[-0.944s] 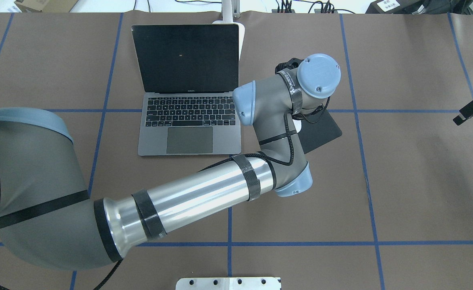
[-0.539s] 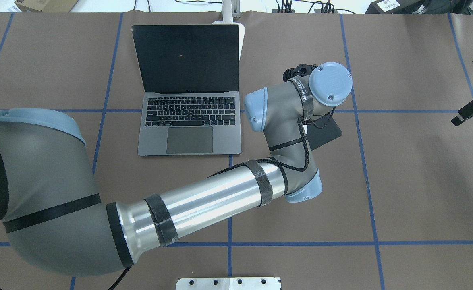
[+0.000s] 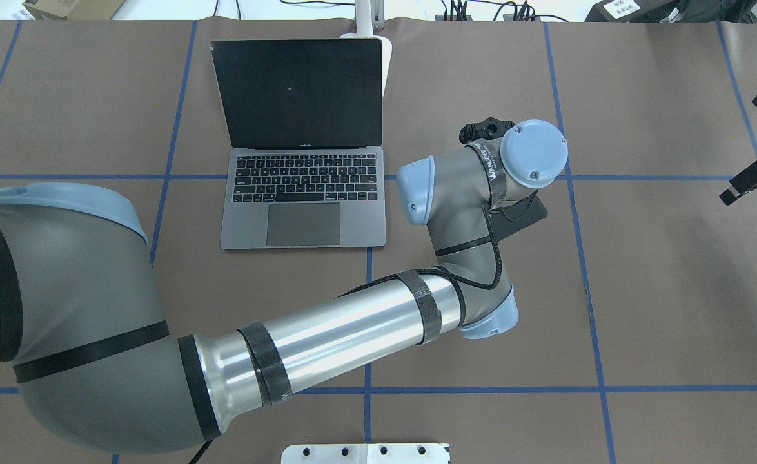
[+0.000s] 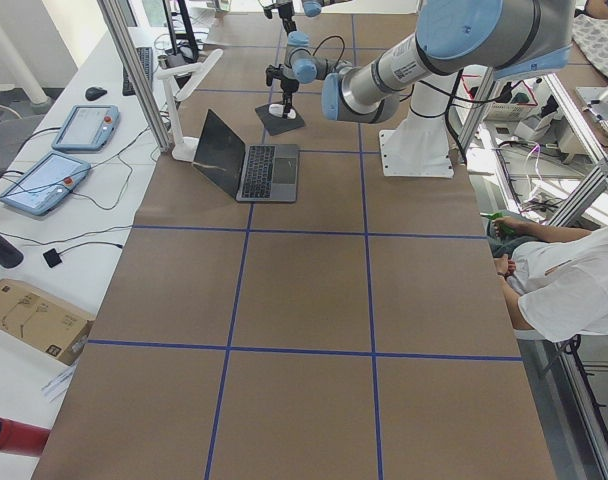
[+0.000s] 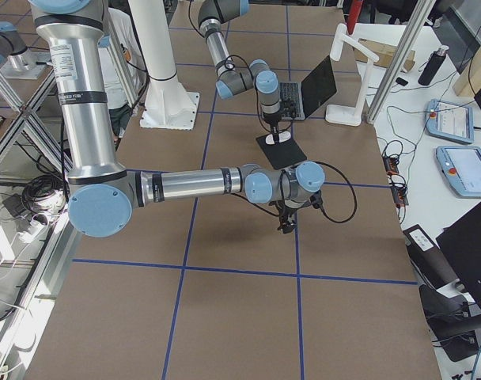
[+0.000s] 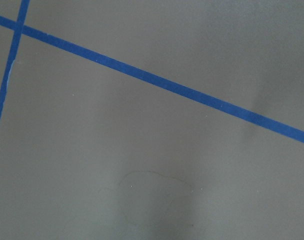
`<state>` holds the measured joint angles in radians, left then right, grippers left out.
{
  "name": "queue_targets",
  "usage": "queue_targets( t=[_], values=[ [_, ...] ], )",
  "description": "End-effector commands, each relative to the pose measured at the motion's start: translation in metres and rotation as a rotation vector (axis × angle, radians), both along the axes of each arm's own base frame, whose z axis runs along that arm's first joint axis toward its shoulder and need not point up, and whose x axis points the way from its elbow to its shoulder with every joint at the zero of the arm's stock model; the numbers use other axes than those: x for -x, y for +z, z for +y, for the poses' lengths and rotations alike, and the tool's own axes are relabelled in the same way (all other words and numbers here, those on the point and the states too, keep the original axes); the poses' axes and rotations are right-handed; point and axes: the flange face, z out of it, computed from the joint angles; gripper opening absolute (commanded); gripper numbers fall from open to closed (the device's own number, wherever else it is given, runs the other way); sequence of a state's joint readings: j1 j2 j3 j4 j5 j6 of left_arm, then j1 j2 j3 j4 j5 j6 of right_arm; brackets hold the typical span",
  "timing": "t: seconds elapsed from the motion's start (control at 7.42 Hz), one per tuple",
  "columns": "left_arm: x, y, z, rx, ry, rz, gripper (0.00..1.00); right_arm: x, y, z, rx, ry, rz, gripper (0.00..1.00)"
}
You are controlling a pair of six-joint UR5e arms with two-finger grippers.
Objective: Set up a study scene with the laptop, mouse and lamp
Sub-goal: 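Move the white mouse with the left gripper over the mouse pad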
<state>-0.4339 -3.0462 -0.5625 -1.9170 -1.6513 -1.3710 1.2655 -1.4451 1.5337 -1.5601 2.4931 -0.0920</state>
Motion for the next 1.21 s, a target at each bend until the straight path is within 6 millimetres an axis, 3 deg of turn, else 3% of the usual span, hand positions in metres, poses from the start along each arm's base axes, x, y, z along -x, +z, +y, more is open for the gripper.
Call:
queue_targets(
  t=[0.0, 0.27, 0.94, 1.08],
  values=[
    [-0.0062, 0.0021, 0.0084, 0.001, 0.003, -0.002, 0.43, 0.0025, 0.0013, 0.0006, 0.003, -0.005, 0.0, 0.99],
    [-0.0094, 0.0031, 0.0132, 0.005, 0.004, 0.001, 0.45, 0.0033, 0.002, 0.0008, 0.004, -0.006, 0.0, 0.99],
    [-0.0102, 0.0052, 0.014, 0.011, -0.006, 0.001, 0.95, 0.0049, 0.0051, 0.0012, 0.009, -0.01, 0.002, 0.99],
    [-0.0097, 0.0043, 0.0143, 0.007, -0.001, 0.003, 0.99, 0.0042, 0.0042, 0.001, 0.006, -0.009, 0.001, 0.99]
  ],
)
